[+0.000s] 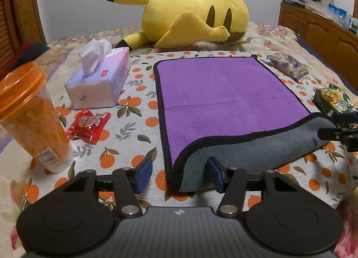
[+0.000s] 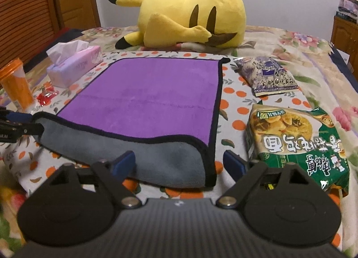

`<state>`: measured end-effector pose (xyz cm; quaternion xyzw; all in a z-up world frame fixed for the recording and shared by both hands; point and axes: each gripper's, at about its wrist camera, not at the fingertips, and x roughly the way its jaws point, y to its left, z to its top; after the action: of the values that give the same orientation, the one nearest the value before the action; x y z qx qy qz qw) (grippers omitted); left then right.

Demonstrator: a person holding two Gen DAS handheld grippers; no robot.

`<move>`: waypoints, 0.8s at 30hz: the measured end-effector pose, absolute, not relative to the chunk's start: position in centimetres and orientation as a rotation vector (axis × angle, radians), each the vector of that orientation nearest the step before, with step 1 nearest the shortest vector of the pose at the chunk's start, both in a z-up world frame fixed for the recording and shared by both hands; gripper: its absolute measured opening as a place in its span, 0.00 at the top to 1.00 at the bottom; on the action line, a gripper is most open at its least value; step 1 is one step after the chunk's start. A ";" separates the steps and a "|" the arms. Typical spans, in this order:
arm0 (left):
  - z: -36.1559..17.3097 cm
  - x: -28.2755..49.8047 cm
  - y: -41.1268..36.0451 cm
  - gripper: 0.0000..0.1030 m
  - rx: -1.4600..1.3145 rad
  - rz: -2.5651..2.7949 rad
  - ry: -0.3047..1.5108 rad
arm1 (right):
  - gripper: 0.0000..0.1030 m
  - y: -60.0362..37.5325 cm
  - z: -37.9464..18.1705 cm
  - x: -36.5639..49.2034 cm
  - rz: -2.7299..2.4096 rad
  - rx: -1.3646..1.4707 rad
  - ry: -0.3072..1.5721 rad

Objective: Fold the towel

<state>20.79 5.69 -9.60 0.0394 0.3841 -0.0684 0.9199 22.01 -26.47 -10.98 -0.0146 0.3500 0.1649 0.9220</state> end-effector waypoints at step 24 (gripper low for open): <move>-9.6 20.6 4.9 0.87 0.085 -0.185 0.798 | 0.73 -27.7 -11.5 23.6 0.390 -0.024 0.766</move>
<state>20.59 4.86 -9.58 0.0412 0.3878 -0.0901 0.9164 23.60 -27.66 -11.46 -0.0115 0.3715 0.1890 0.9089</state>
